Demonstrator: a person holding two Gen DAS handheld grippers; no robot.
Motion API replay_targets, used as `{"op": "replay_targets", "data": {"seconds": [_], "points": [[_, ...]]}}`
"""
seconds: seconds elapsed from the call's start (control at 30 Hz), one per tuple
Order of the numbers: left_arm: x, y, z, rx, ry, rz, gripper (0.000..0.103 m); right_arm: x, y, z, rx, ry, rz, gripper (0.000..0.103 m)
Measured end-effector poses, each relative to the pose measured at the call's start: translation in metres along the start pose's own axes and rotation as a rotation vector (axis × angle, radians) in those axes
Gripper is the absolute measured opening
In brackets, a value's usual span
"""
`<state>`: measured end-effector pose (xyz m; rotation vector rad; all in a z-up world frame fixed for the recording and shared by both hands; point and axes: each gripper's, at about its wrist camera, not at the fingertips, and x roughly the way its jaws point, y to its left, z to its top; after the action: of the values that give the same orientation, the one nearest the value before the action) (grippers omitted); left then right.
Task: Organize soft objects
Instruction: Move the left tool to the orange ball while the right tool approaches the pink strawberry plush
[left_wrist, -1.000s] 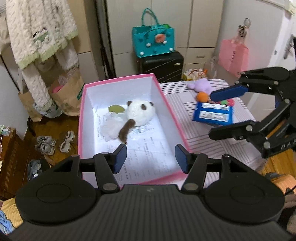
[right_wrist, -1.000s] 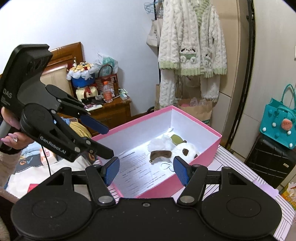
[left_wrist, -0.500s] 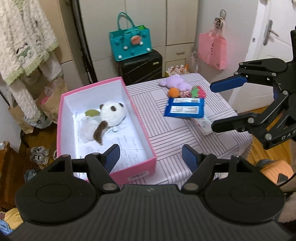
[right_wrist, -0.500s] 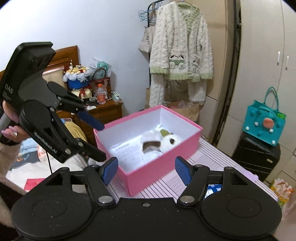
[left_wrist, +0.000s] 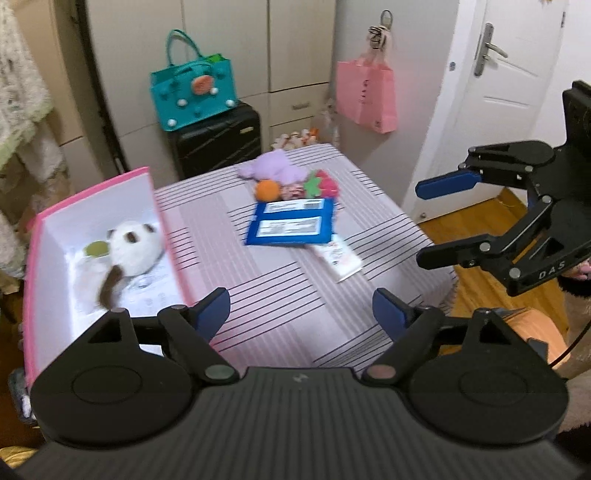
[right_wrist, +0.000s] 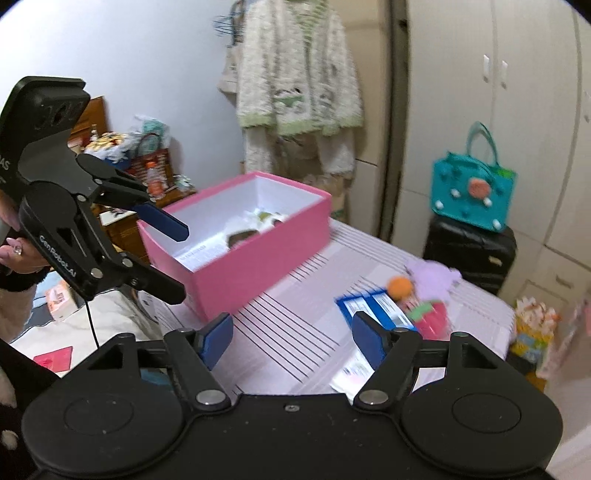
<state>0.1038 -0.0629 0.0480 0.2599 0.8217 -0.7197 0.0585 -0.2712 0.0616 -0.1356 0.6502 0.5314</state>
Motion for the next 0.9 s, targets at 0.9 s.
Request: {"op": "replay_targets", "data": {"seconds": [0.9], "points": [[0.159,0.019,0.04,-0.217,-0.075,0.036,0.084,0.091,-0.13,-0.07,0.11,-0.041,-0.183,0.077]]}}
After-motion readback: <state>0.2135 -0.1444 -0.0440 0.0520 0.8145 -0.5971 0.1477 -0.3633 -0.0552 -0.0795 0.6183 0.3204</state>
